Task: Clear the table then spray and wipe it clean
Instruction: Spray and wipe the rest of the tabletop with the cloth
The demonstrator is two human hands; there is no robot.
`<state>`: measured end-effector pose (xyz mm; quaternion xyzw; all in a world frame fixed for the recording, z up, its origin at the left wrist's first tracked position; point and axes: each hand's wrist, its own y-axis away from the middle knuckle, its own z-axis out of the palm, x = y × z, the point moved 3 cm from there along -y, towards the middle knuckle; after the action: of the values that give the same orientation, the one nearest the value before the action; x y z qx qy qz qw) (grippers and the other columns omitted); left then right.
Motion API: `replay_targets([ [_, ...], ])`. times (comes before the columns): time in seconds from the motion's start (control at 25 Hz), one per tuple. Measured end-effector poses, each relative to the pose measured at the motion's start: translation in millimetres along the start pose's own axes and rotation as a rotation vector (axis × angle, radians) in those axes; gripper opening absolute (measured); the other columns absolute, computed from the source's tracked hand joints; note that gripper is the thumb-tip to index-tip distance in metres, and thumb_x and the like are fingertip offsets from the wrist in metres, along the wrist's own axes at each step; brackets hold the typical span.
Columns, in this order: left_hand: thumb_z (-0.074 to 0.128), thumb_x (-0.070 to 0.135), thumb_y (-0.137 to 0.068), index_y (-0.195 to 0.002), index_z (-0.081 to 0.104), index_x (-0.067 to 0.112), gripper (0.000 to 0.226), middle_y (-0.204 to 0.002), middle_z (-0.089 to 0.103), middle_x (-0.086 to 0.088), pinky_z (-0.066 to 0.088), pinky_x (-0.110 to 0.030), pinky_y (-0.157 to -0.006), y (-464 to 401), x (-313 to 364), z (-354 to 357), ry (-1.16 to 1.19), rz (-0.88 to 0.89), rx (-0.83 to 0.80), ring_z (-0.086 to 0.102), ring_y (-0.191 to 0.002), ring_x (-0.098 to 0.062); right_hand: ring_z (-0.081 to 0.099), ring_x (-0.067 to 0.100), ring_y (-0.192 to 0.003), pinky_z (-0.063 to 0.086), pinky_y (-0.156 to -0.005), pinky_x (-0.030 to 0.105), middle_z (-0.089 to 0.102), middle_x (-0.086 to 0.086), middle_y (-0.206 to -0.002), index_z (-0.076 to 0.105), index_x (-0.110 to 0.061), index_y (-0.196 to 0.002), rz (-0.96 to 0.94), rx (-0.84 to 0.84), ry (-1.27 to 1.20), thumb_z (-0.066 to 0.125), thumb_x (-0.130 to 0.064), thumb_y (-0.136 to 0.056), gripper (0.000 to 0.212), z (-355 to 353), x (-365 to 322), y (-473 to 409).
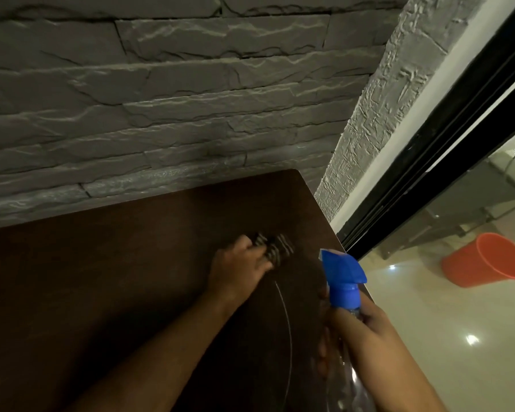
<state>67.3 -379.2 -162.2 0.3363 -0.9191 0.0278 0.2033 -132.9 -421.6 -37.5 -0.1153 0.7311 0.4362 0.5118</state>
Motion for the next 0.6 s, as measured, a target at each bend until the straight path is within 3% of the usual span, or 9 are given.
replay_targets([
  [0.08, 0.047, 0.051, -0.093, -0.132, 0.050, 0.033, 0.043, -0.127, 0.046, 0.003, 0.043, -0.036, -0.090, -3.1, 1.2, 4.9, -0.004, 0.102, 0.016, 0.052, -0.105, -0.016, 0.059, 0.036, -0.050, 0.053, -0.058, 0.046, 0.061, 0.020, -0.056, 0.057, -0.018, -0.109, 0.020, 0.009, -0.019, 0.064, -0.023, -0.075, 0.035, -1.4, 2.0, 2.5],
  [0.16, 0.049, 0.048, -0.093, -0.130, 0.054, 0.029, 0.042, -0.124, 0.048, -0.001, 0.044, -0.037, -0.085, -31.8, -19.9, -13.9, 0.028, -0.242, 0.118, 0.054, -0.101, -0.020, 0.058, 0.035, -0.048, 0.052, -0.053, 0.039, 0.059, 0.022, -0.055, 0.055, -0.014, -0.113, 0.043, 0.020, -0.041, 0.061, -0.024, -0.063, 0.051, -7.4, 8.2, 5.1],
  [0.2, 0.051, 0.046, -0.093, -0.129, 0.056, 0.027, 0.041, -0.122, 0.048, -0.002, 0.045, -0.036, -0.083, -42.0, -21.4, -17.5, 0.040, -0.339, 0.153, 0.054, -0.099, -0.021, 0.057, 0.035, -0.048, 0.051, -0.053, 0.039, 0.058, 0.023, -0.055, 0.055, -0.012, -0.113, 0.049, 0.033, -0.058, 0.061, -0.022, -0.061, 0.053, -11.5, 11.3, 5.5],
  [0.24, 0.052, 0.045, -0.093, -0.127, 0.057, 0.026, 0.039, -0.122, 0.048, -0.002, 0.044, -0.035, -0.081, -47.4, -13.3, -13.7, 0.027, -0.329, 0.127, 0.054, -0.098, -0.021, 0.056, 0.035, -0.048, 0.051, -0.053, 0.039, 0.057, 0.025, -0.055, 0.056, -0.010, -0.111, 0.054, 0.035, -0.073, 0.061, -0.020, -0.060, 0.053, -14.9, 13.3, 6.5],
  [0.4, 0.055, 0.048, -0.090, -0.129, 0.055, 0.031, 0.042, -0.120, 0.049, 0.002, 0.042, -0.035, -0.089, -27.8, 73.8, 26.7, 0.008, 0.341, -0.089, 0.054, -0.104, -0.018, 0.056, 0.024, -0.044, 0.048, -0.040, 0.027, 0.056, 0.019, -0.052, 0.062, -0.010, -0.108, 0.036, 0.076, -0.122, 0.061, -0.015, -0.055, 0.053, -27.4, 19.7, 8.7],
  [0.44, 0.055, 0.048, -0.089, -0.129, 0.054, 0.032, 0.043, -0.118, 0.049, 0.002, 0.041, -0.035, -0.090, -33.7, 80.5, 31.2, 0.003, 0.406, -0.089, 0.054, -0.103, -0.018, 0.056, 0.020, -0.043, 0.046, -0.038, 0.023, 0.057, 0.017, -0.052, 0.063, -0.012, -0.109, 0.034, 0.078, -0.126, 0.061, -0.014, -0.054, 0.055, -29.0, 21.4, 7.6],
  [0.48, 0.055, 0.048, -0.089, -0.129, 0.054, 0.032, 0.043, -0.118, 0.049, 0.002, 0.040, -0.035, -0.090, -50.6, 81.0, 31.7, -0.001, 0.359, -0.053, 0.054, -0.103, -0.018, 0.056, 0.021, -0.043, 0.046, -0.038, 0.023, 0.056, 0.018, -0.052, 0.063, -0.013, -0.111, 0.036, 0.075, -0.131, 0.063, -0.014, -0.053, 0.058, -29.4, 22.6, 6.3],
  [0.6, 0.055, 0.046, -0.090, -0.124, 0.058, 0.029, 0.038, -0.116, 0.051, -0.004, 0.045, -0.037, -0.085, -97.1, 72.9, 24.7, -0.058, -0.002, 0.078, 0.056, -0.100, -0.023, 0.054, 0.031, -0.045, 0.047, -0.041, 0.033, 0.055, 0.025, -0.053, 0.062, -0.011, -0.110, 0.038, 0.092, -0.125, 0.070, -0.023, -0.040, 0.072, -36.2, 32.6, -0.6],
])
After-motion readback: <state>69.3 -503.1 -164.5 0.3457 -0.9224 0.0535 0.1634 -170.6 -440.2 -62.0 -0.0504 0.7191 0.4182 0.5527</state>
